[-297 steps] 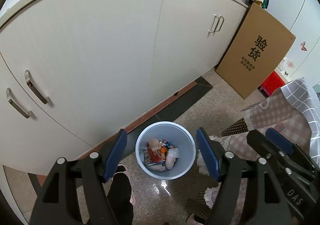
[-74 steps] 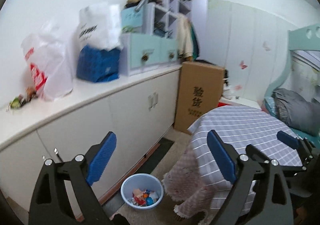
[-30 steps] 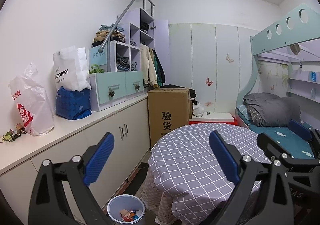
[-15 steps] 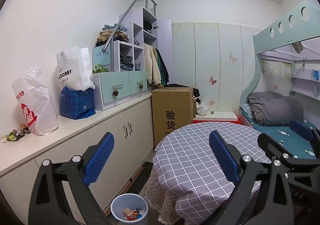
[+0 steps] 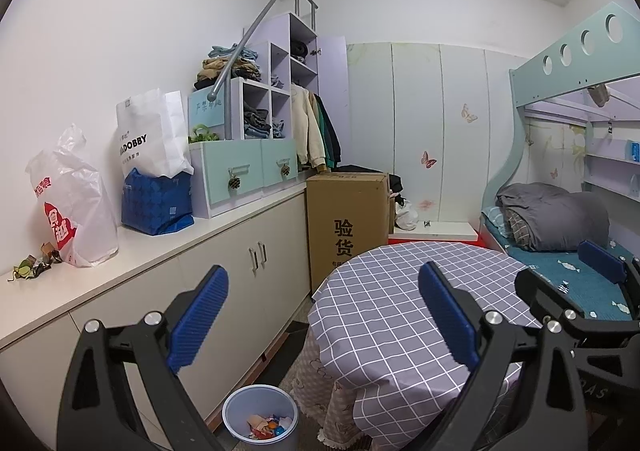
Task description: Collect trash
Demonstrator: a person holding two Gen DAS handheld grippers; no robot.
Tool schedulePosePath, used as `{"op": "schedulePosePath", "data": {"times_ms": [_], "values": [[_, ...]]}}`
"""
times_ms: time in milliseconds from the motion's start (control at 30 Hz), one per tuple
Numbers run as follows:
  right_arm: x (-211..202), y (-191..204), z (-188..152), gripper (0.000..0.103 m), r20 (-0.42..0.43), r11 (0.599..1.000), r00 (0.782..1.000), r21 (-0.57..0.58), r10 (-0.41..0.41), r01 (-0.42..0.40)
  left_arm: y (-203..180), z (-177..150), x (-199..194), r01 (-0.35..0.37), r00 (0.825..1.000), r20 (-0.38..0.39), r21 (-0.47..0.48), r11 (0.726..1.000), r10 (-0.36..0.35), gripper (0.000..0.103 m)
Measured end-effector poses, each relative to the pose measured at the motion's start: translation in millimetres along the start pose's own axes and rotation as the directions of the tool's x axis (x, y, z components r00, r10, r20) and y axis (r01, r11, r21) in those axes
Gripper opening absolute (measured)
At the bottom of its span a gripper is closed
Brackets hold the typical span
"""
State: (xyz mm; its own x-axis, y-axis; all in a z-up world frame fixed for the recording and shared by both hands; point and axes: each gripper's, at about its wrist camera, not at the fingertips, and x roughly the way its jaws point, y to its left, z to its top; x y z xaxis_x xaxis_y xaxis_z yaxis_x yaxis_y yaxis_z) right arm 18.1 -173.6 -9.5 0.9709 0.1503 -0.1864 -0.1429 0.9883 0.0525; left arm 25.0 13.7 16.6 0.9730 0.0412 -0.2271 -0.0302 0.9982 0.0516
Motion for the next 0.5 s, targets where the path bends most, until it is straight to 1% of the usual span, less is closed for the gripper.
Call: {"op": "schedulePosePath", "data": {"times_ms": [500], "values": [[0.2,0.9,-0.1,0.097,-0.002,1.000,1.000,0.000,0.002,-0.002,0.0,0.5,-0.2,0.000,1.000,0.000,0.000,1.000,0.000,0.094]]}}
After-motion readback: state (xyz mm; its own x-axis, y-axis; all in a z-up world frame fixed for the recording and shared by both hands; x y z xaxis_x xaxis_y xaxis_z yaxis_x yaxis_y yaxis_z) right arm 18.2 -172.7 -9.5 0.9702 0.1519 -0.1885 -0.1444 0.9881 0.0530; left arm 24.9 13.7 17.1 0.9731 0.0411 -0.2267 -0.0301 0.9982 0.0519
